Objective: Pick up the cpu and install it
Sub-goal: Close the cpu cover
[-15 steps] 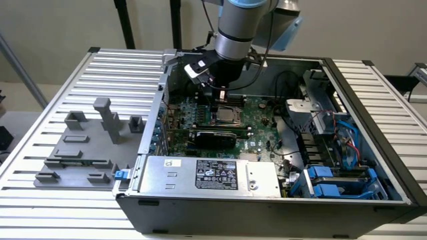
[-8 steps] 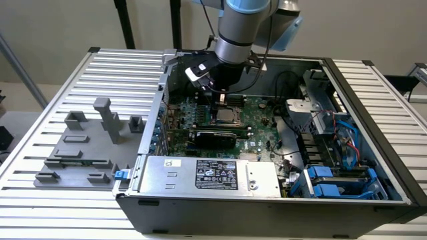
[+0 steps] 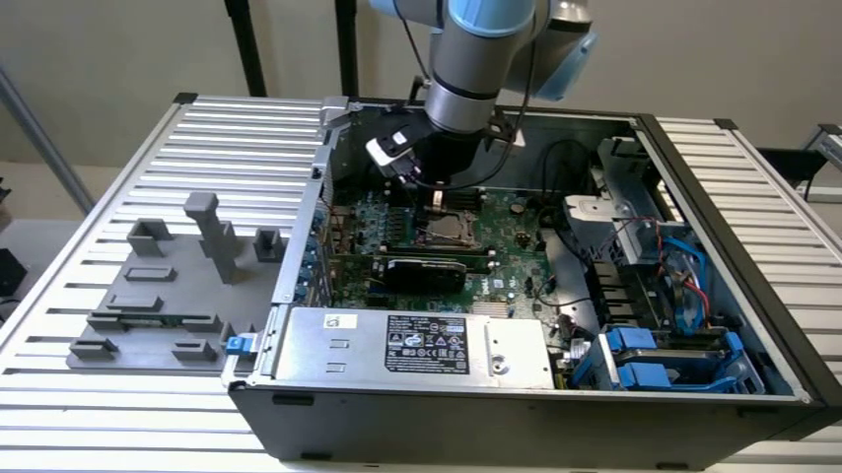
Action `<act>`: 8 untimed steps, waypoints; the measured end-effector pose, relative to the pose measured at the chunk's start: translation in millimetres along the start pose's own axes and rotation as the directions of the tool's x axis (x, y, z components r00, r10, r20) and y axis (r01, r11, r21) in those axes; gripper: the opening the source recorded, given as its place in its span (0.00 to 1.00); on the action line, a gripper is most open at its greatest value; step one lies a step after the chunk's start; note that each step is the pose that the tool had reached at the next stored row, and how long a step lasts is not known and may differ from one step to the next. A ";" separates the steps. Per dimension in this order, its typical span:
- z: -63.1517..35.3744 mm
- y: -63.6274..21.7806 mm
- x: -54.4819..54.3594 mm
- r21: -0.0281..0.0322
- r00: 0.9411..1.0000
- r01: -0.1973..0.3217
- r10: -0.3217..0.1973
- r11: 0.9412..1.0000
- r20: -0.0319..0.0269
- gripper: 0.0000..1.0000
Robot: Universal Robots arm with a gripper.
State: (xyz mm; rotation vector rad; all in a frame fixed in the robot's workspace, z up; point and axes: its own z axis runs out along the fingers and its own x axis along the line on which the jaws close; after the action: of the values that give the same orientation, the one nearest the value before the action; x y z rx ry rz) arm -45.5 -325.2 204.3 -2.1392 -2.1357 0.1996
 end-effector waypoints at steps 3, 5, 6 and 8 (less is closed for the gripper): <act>2.7 0.7 0.0 0.005 1.000 0.000 0.000 1.000 0.001 0.11; 3.0 0.8 -0.1 0.008 1.000 0.000 0.000 1.000 0.001 0.11; 3.0 0.8 0.0 0.009 1.000 0.000 0.000 1.000 0.000 0.11; 0.3 0.4 0.1 0.013 1.000 0.000 0.000 1.000 -0.001 0.11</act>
State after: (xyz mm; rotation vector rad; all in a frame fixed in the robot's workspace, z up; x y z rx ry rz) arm -45.1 -325.1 203.8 -2.1315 -2.1284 0.2118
